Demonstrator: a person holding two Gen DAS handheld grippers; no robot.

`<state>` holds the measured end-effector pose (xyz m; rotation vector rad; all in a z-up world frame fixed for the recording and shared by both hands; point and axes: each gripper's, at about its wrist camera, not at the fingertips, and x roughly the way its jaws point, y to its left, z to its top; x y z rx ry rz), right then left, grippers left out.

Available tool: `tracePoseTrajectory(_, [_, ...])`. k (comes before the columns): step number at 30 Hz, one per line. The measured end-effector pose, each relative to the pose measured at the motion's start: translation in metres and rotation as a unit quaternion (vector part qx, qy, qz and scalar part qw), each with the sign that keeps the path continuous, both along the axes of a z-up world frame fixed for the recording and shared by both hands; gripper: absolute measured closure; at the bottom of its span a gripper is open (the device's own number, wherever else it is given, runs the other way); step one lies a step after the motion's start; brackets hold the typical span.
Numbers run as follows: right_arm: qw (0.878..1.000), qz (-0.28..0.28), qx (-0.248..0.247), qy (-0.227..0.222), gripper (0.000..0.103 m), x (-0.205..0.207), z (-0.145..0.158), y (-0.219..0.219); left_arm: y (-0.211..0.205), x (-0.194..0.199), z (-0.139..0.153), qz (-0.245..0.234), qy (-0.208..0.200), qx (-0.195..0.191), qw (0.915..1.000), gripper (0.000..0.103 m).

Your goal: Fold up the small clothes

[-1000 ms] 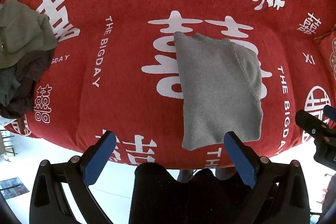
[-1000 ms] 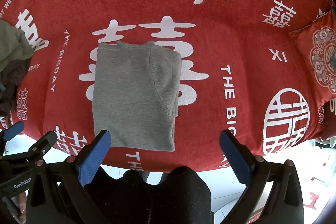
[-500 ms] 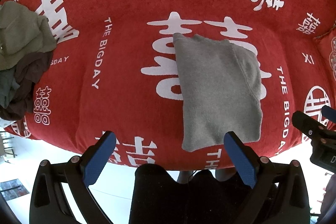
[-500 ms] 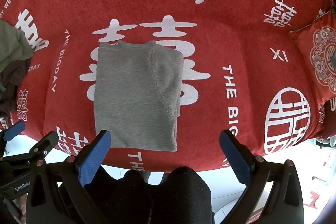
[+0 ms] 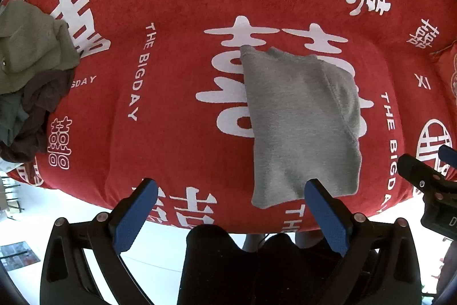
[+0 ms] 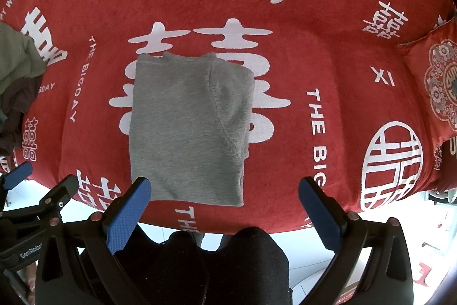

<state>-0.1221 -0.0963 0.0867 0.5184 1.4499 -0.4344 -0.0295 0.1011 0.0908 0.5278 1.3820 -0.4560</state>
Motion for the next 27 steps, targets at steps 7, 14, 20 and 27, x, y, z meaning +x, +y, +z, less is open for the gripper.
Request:
tracePoseTrajectory(7, [1.0, 0.0, -0.001, 0.001, 0.0, 0.0004, -0.0003, 0.001, -0.0018, -0.0012, 0.0001, -0.007, -0.005, 0.0, 1.0, 0.0])
tracePoseTrajectory(14, [1.0, -0.002, 0.0, 0.0, 0.0, 0.0004, -0.0005, 0.001, -0.0038, -0.0024, 0.0005, -0.011, -0.007, 0.002, 0.9999, 0.0])
tracePoseTrajectory(20, [1.0, -0.001, 0.0, 0.001, 0.0, 0.001, -0.001, 0.001, -0.0035, -0.0014, -0.0007, -0.009, -0.009, 0.003, 0.9999, 0.0])
tracePoseTrajectory(27, [1.0, -0.002, 0.0, 0.0, 0.0, 0.0011, -0.0015, 0.0009, -0.0029, 0.0, 0.0016, -0.02, -0.013, -0.008, 0.9997, 0.0])
